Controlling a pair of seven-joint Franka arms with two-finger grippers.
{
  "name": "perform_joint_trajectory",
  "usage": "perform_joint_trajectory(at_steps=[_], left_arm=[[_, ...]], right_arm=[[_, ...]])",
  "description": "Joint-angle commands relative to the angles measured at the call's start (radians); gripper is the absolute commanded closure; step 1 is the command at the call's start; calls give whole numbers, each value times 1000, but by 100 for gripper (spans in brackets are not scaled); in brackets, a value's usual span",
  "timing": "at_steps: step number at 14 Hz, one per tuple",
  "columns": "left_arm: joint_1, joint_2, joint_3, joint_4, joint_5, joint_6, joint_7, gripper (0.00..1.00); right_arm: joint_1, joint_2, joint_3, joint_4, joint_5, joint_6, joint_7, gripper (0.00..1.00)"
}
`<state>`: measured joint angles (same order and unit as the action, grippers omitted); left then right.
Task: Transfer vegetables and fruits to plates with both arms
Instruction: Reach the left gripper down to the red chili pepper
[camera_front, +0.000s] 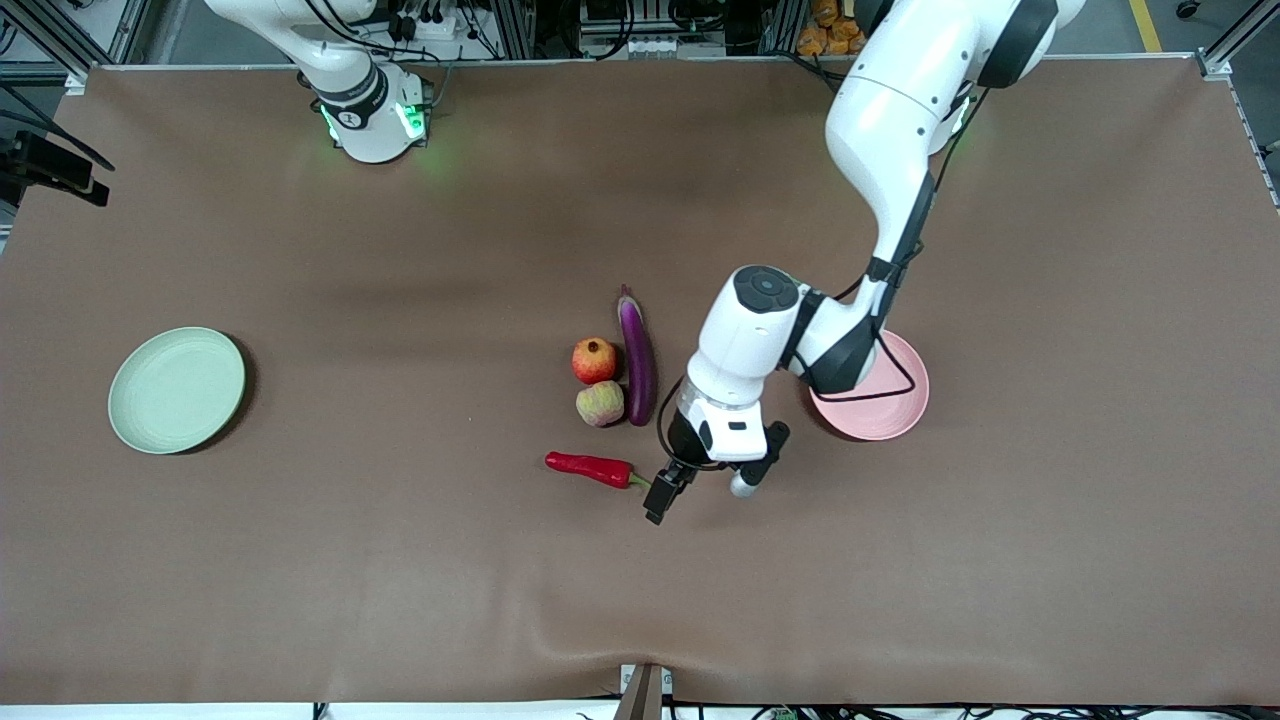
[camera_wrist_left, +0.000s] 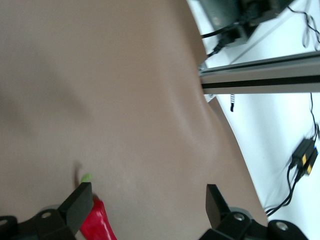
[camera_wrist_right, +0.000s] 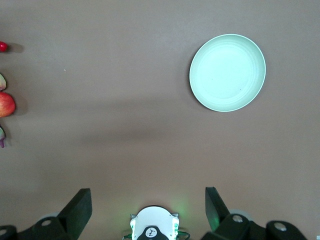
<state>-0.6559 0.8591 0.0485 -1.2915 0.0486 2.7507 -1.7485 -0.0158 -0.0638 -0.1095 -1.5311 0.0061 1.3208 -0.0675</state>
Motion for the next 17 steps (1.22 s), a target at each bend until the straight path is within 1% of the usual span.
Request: perform_joint_trajectory(at_steps=[1, 2, 4, 7, 9, 10, 13, 14, 15, 17], left_arm=[[-42, 46, 16, 34, 13, -14, -196, 0], [-63, 58, 16, 31, 13, -22, -233, 0], [-94, 73, 13, 34, 2, -83, -250, 0], [-100, 93, -1, 38, -62, -79, -296, 0], [-99, 138, -28, 75, -75, -66, -301, 0], [-99, 146, -29, 77, -78, -56, -301, 0], [-97, 182, -27, 78, -78, 56, -301, 0], [-97, 187, -24, 80, -78, 70, -299, 0], [-99, 199, -22, 83, -78, 76, -292, 0], [-99, 244, -13, 116, -76, 133, -287, 0]], right_arm=[[-15, 5, 14, 16, 15, 12, 6, 0], [-19, 9, 14, 17, 15, 15, 8, 0], [-19, 9, 14, 17, 15, 31, 8, 0], [-29, 16, 14, 16, 14, 46, 6, 0], [-26, 71, 13, 17, 11, 70, 6, 0], [-12, 94, 16, 22, -1, 84, 6, 0], [4, 136, 17, 28, 2, 178, 6, 0], [2, 162, 17, 25, 6, 207, 6, 0], [5, 226, 17, 28, 3, 216, 5, 0], [17, 289, 17, 45, -3, 227, 6, 0]])
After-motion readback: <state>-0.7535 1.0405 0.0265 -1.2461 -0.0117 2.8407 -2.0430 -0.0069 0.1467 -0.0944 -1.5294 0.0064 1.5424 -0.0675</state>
